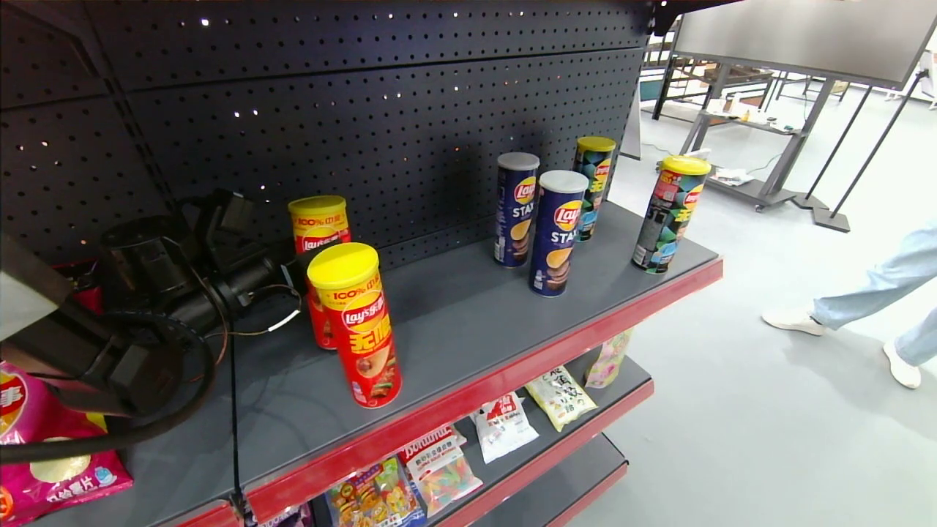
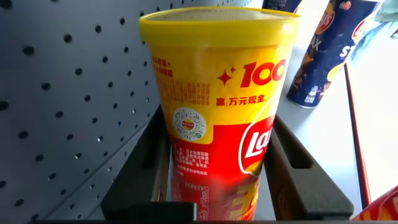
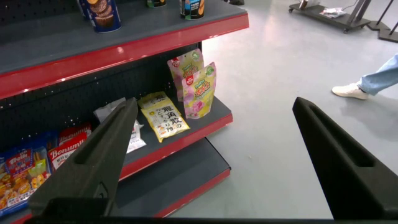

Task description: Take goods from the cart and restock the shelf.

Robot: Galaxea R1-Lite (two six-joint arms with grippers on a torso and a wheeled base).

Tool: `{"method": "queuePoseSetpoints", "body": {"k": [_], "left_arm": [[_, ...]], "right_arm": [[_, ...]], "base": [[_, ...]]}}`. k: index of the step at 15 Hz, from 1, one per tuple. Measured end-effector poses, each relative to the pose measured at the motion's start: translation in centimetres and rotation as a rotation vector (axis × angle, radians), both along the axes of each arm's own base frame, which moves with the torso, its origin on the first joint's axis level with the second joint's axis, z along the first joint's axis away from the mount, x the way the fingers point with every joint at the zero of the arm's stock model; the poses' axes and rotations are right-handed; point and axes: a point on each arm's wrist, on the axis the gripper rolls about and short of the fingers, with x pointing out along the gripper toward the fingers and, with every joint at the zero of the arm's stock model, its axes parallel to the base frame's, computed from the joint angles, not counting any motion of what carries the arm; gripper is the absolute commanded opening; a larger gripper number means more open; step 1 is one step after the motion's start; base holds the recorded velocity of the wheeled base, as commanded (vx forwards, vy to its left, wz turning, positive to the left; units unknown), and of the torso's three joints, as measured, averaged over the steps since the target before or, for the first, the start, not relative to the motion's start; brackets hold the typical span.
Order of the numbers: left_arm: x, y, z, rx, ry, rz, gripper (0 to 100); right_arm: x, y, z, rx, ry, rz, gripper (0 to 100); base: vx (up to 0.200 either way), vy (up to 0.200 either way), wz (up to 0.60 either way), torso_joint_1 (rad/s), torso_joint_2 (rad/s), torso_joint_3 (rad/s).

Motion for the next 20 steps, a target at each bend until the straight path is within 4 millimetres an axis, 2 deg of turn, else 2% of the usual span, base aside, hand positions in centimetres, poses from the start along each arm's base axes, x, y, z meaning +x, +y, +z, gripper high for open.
{"method": "queuePoseSetpoints", "body": {"k": [9, 20], "left_arm": [[0.8, -0.3, -0.7, -0.001, 0.008, -0.009, 0], [1.6, -0.8, -0.3, -0.019, -0.004, -0.018, 0]], "right_arm": [[0.0, 0.0, 0.0, 0.0, 0.0, 0.0, 100], [0.0, 0.0, 0.0, 0.0, 0.0, 0.0, 100]], "base": [[0.0, 0.0, 0.0, 0.0, 0.0, 0.0], [0.0, 0.0, 0.0, 0.0, 0.0, 0.0]]}}
